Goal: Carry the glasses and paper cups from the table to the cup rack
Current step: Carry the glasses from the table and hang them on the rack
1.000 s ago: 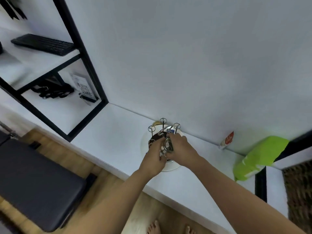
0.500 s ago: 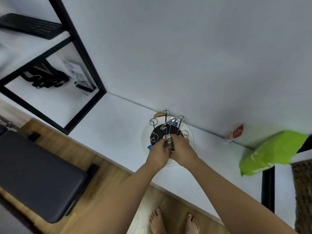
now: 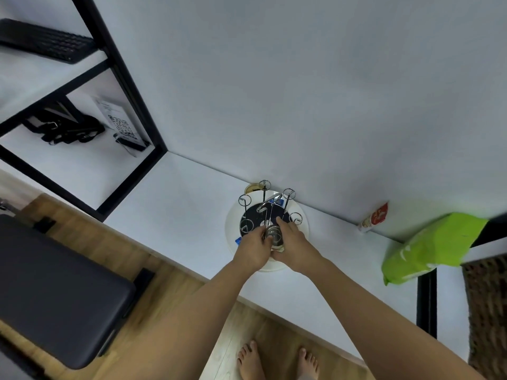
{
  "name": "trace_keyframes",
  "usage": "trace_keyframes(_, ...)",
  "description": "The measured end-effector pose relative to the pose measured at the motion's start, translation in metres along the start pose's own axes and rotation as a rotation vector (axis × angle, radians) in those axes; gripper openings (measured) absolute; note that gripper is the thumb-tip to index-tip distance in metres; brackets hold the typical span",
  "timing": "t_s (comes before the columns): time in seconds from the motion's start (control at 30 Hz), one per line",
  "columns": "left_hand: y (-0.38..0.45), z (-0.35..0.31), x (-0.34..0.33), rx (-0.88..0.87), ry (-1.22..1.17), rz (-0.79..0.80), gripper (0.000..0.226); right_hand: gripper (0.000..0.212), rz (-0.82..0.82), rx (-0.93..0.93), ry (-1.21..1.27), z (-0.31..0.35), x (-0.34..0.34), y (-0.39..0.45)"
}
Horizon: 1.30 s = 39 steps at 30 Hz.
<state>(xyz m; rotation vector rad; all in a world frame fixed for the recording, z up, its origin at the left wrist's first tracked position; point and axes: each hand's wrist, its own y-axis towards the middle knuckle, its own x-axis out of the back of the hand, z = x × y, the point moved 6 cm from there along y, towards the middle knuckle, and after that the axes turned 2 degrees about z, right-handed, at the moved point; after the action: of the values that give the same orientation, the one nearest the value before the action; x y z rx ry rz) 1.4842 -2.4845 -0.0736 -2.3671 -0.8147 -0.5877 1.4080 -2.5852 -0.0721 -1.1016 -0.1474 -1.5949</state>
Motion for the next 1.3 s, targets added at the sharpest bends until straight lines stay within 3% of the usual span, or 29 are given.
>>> trace_keyframes(0.1,0.001,-0.011,0.01,0.033,0.029,0.077,0.029,0.096,0.005,0.015,-0.018,0.007,0.015,-0.005)
trace_keyframes(0.2,0.004,-0.035,0.033,0.029,0.142,0.192,0.021,0.08,-0.029,0.044,-0.047,0.022,0.044,-0.011)
trace_keyframes(0.3,0.004,-0.076,0.071,-0.03,0.265,0.185,0.032,0.066,-0.122,0.095,-0.073,0.046,0.087,-0.021)
trace_keyframes(0.43,-0.009,-0.152,0.134,-0.196,0.496,0.034,0.052,0.064,-0.263,0.199,-0.115,0.091,0.153,-0.041)
trace_keyframes(0.53,-0.032,-0.213,0.182,-0.366,0.552,-0.182,0.055,0.063,-0.4,0.277,-0.113,0.127,0.206,-0.067)
trace_keyframes(0.63,-0.066,-0.264,0.225,-0.583,0.434,-0.384,0.061,0.061,-0.552,0.372,-0.081,0.158,0.254,-0.098)
trace_keyframes(0.73,-0.102,-0.301,0.252,-0.804,0.246,-0.429,0.066,0.058,-0.719,0.477,-0.016,0.185,0.293,-0.133)
trace_keyframes(0.83,-0.125,-0.319,0.267,-0.905,0.229,-0.496,0.066,0.063,-0.828,0.558,0.044,0.204,0.318,-0.161)
trace_keyframes(1.13,-0.139,-0.306,0.272,-0.828,0.172,-0.578,0.062,0.063,-0.87,0.618,-0.021,0.221,0.319,-0.182)
trace_keyframes(1.3,-0.162,-0.275,0.273,-0.716,0.125,-0.629,0.063,0.04,-0.805,0.711,0.039,0.237,0.305,-0.178)
